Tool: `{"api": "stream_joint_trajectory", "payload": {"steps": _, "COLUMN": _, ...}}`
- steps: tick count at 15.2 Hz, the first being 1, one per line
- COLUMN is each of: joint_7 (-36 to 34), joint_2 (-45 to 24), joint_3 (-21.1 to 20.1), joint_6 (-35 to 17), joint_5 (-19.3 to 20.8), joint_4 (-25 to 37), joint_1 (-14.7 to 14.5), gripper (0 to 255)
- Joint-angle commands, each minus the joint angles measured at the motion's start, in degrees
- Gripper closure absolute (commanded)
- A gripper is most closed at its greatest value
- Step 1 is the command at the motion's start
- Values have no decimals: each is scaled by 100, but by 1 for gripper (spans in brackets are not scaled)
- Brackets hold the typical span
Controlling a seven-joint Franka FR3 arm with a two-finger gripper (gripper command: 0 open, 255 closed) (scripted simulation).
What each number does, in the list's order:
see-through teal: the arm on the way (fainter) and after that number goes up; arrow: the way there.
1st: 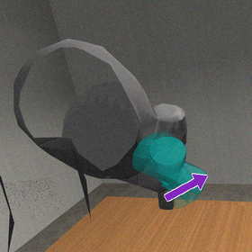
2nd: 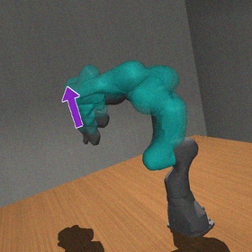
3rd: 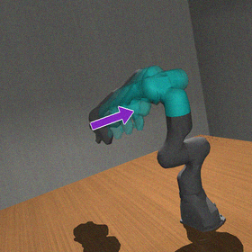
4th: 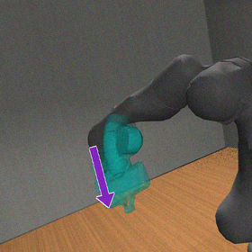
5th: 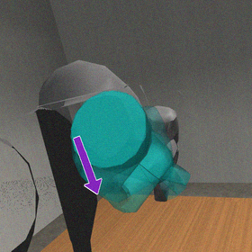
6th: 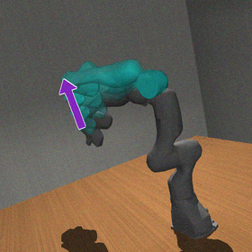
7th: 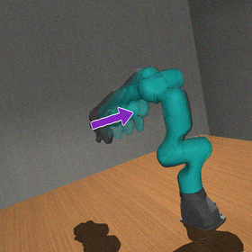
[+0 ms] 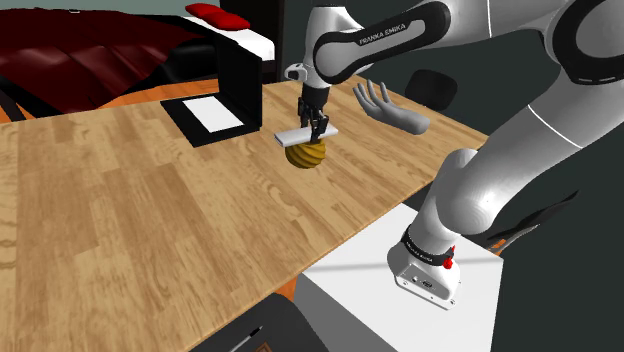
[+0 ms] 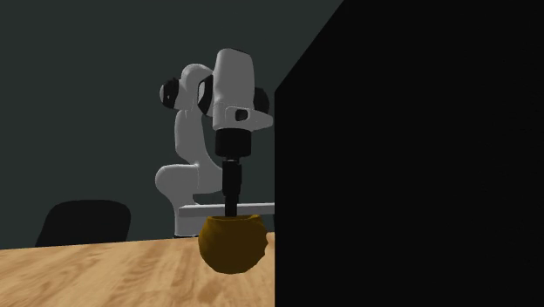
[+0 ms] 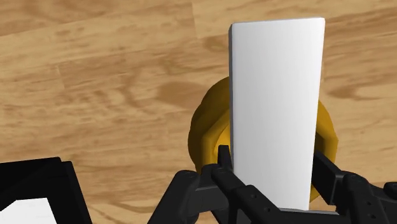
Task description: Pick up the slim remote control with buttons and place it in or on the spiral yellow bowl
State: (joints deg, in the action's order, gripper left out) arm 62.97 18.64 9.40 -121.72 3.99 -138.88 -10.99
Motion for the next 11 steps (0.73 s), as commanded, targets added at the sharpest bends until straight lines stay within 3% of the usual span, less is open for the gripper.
{"api": "stream_joint_trajectory", "payload": {"steps": 1, "joint_7": -1, "joint_2": -8, "joint_3": 3, "joint_6": 3, "joint_5": 2, "joint_4": -12, "joint_1": 3, "gripper": 0}}
{"api": "stream_joint_trajectory", "payload": {"steps": 6, "joint_7": -1, "joint_2": -14, "joint_3": 3, "joint_6": -2, "joint_5": 2, "joint_4": -12, "joint_1": 2, "gripper": 0}}
{"api": "stream_joint_trajectory", "payload": {"steps": 11, "joint_7": -14, "joint_2": 243, "joint_3": -43, "joint_6": 773, "joint_5": 1, "joint_4": 507, "joint_1": -3, "gripper": 0}}
